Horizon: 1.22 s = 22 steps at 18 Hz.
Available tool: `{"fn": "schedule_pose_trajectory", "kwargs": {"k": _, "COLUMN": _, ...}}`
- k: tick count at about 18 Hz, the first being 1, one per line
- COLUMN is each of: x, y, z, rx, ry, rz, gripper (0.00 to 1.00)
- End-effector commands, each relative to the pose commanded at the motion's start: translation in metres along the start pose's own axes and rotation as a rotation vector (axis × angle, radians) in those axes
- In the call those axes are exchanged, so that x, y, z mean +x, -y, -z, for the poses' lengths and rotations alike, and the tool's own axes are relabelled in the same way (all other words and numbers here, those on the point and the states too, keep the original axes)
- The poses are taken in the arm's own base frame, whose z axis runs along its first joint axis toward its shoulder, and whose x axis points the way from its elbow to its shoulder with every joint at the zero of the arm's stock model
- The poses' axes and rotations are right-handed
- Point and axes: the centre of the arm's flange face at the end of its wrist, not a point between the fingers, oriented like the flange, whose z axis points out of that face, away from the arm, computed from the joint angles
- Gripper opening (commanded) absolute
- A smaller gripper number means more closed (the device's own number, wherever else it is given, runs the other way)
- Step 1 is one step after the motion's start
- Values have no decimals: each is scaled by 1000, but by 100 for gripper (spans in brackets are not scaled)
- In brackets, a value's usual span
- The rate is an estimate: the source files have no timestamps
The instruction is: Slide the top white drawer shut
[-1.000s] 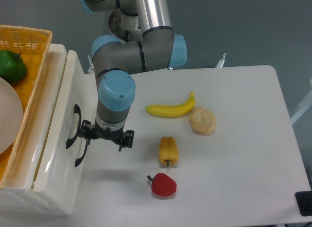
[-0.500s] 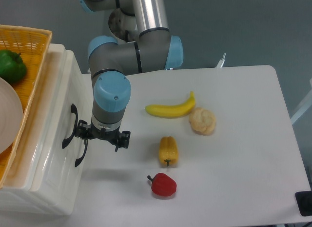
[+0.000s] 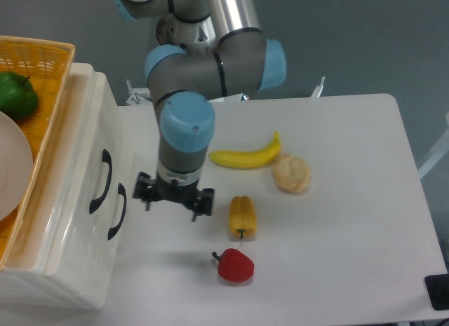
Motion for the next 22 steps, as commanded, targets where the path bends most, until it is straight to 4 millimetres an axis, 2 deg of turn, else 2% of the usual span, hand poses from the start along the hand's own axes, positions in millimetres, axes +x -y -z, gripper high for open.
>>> {"fn": "schedule_pose_trajectory", "kwargs": {"k": 2, "x": -13, "y": -9, "z": 13, "rx": 12, "ry": 22, "rz": -6, "gripper": 100}}
{"fn": "schedule_pose_trajectory", "kwargs": {"k": 6, "x": -37, "y": -21, "z": 13, "rx": -42, "ry": 94, "rz": -41, "gripper": 100}}
{"fn": "schedule_pose_trajectory", "kwargs": {"k": 7, "x": -49, "y": -26, "z": 11, "rx": -65, "ry": 119, "rz": -40, "gripper": 100}}
{"fn": "schedule_pose_trajectory", "kwargs": {"k": 14, "x": -136, "y": -86, "z": 18, "rx": -114, "ry": 130, "rz": -62, "gripper": 100}}
{"fn": "schedule_pose_trajectory", "kwargs": {"k": 16, "x": -151, "y": -106, "z": 34, "rx": -101, "ry": 140, "rz": -70, "gripper": 100}}
{"fn": "schedule_pose_trajectory", "kwargs": {"k": 18, "x": -173, "y": -129, "z": 32, "rx": -104, "ry": 121, "rz": -63, "gripper": 100}}
{"fn": "schedule_pose_trajectory", "kwargs": {"k": 20, "x": -181, "y": -144, "z": 45, "rx": -90, "ry": 128, "rz": -87, "gripper": 100}}
{"fn": "schedule_pose_trajectory", "kwargs": {"k": 22, "x": -189, "y": -158, "z": 48, "rx": -85, "ry": 122, "rz": -92, "gripper": 100}}
